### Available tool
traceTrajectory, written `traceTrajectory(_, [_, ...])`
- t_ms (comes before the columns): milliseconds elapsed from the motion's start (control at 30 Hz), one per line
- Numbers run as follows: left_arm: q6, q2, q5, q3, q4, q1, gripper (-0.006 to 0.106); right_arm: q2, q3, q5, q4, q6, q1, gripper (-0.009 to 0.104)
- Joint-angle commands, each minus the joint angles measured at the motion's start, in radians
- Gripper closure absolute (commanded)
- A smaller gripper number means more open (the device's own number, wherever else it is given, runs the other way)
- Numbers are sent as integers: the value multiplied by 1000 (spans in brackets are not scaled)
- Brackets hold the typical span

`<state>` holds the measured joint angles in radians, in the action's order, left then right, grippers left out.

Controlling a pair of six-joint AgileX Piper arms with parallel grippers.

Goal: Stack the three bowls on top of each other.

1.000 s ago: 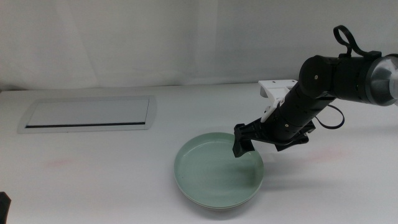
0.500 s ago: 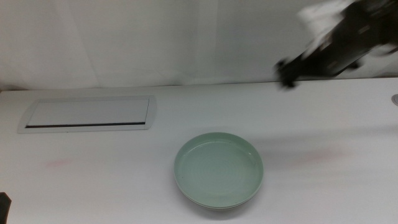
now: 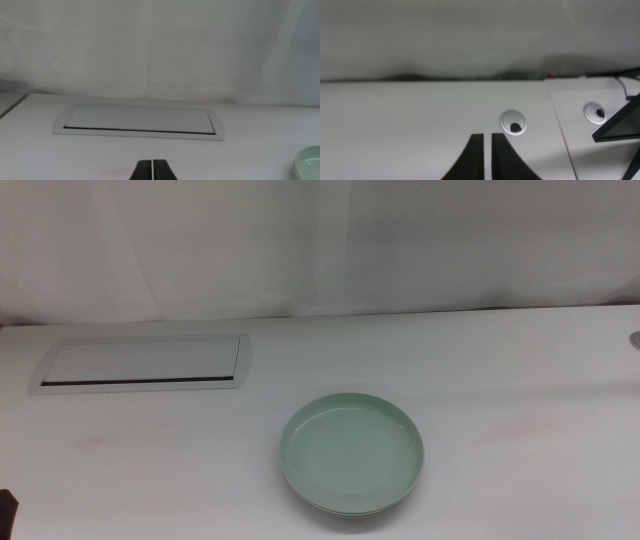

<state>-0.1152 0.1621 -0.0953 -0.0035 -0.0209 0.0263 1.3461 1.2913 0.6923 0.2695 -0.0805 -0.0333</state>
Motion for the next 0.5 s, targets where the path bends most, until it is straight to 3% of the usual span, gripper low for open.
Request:
traceTrajectory(0, [-5, -4, 4, 39, 3, 3, 103, -97, -72, -66, -2, -6, 4, 98])
traceTrajectory(300, [-5, -4, 4, 39, 3, 3, 103, -634, -408, -276, -19, -8, 4, 98])
traceTrajectory(467, [-5, -4, 4, 39, 3, 3, 103, -900, -558, -297, -78, -10, 4, 98])
